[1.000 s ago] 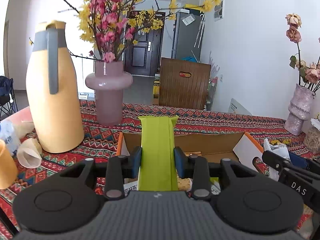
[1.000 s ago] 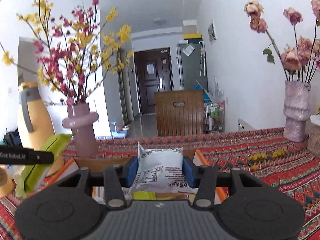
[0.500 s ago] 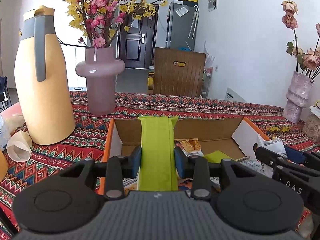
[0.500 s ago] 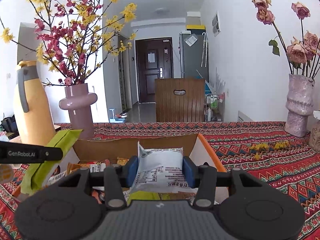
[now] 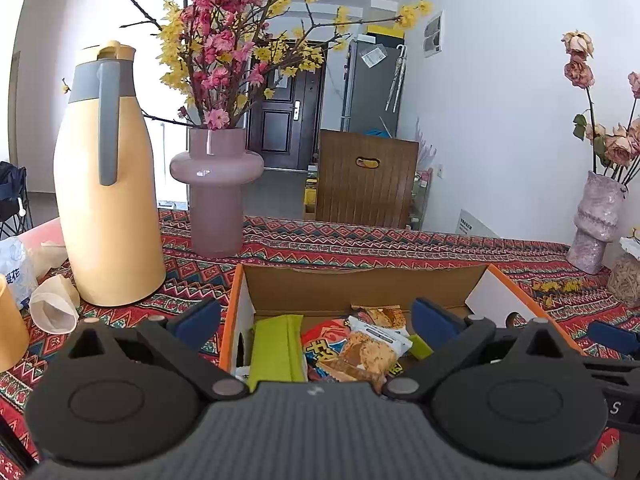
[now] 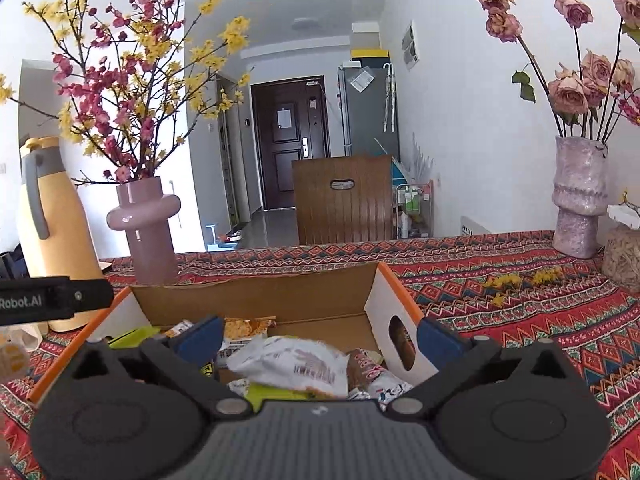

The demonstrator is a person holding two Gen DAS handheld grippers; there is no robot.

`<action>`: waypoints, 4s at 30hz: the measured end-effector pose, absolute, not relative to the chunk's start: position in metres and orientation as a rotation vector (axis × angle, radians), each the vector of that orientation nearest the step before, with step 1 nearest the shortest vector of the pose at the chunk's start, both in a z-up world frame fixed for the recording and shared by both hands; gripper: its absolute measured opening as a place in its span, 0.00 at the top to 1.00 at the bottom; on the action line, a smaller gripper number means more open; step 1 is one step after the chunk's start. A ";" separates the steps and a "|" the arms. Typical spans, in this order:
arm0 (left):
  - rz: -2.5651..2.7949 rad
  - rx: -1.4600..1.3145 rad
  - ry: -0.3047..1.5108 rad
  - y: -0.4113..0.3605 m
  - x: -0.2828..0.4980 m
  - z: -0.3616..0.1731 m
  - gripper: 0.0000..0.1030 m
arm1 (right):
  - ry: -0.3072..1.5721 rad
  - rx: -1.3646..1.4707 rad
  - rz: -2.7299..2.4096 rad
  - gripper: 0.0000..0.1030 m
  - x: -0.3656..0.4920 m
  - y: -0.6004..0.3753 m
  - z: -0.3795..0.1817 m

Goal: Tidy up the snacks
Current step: 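Carry both packets over the box and open both grippers to drop them, then withdraw both grippers from the box toward the snack pile, then grasp the pink packet with the right gripper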

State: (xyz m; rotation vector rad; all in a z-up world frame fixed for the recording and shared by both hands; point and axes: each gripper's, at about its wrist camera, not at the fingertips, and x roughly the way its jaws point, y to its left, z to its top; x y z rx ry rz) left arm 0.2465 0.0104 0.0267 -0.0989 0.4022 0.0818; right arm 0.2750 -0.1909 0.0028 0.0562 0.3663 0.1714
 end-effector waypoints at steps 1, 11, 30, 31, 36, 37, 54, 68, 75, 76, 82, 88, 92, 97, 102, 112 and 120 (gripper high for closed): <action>0.080 -0.098 0.402 0.010 0.246 0.027 0.00 | 0.364 0.056 0.173 0.00 0.274 -0.191 0.003; 0.104 -0.079 0.371 0.003 0.239 0.035 0.00 | 0.338 0.048 0.170 0.00 0.269 -0.191 0.009; 0.074 -0.039 0.367 0.014 0.147 0.047 0.00 | 0.356 0.045 0.198 0.00 0.188 -0.226 0.020; 0.077 -0.032 0.378 0.016 0.143 0.043 0.00 | 0.364 0.043 0.197 0.00 0.185 -0.228 0.017; 0.094 -0.018 0.432 0.026 0.131 0.023 0.00 | 0.417 0.043 0.191 0.00 0.170 -0.235 -0.002; 0.097 -0.018 0.442 0.028 0.129 0.019 0.00 | 0.426 0.045 0.189 0.00 0.168 -0.236 -0.006; 0.077 -0.047 0.507 0.042 0.139 -0.037 0.00 | 0.504 0.125 0.163 0.00 0.175 -0.247 -0.051; 0.067 -0.069 0.487 0.044 0.138 -0.037 0.00 | 0.495 0.137 0.174 0.00 0.177 -0.248 -0.051; 0.066 -0.082 0.486 0.045 0.137 -0.037 0.00 | 0.519 0.131 0.174 0.00 0.180 -0.246 -0.054; 0.066 -0.084 0.485 0.045 0.137 -0.037 0.00 | 0.522 0.130 0.173 0.00 0.180 -0.246 -0.054; 0.064 -0.105 0.476 0.048 0.135 -0.036 0.00 | 0.523 0.118 0.143 0.00 0.179 -0.244 -0.054; 0.054 -0.122 0.478 0.050 0.134 -0.036 0.00 | 0.517 0.119 0.104 0.00 0.170 -0.249 -0.047; 0.051 -0.128 0.473 0.050 0.133 -0.035 0.00 | 0.543 0.120 0.112 0.00 0.163 -0.247 -0.045; 0.047 -0.132 0.472 0.051 0.133 -0.035 0.00 | 0.586 0.081 0.149 0.00 0.151 -0.234 -0.046; 0.039 -0.137 0.465 0.051 0.130 -0.035 0.00 | 0.610 0.040 0.164 0.00 0.134 -0.227 -0.045; 0.018 -0.153 0.447 0.054 0.125 -0.034 0.00 | 0.665 -0.009 0.173 0.00 0.112 -0.217 -0.051; 0.007 -0.164 0.438 0.055 0.122 -0.033 0.00 | 0.680 -0.085 0.184 0.00 0.119 -0.203 -0.054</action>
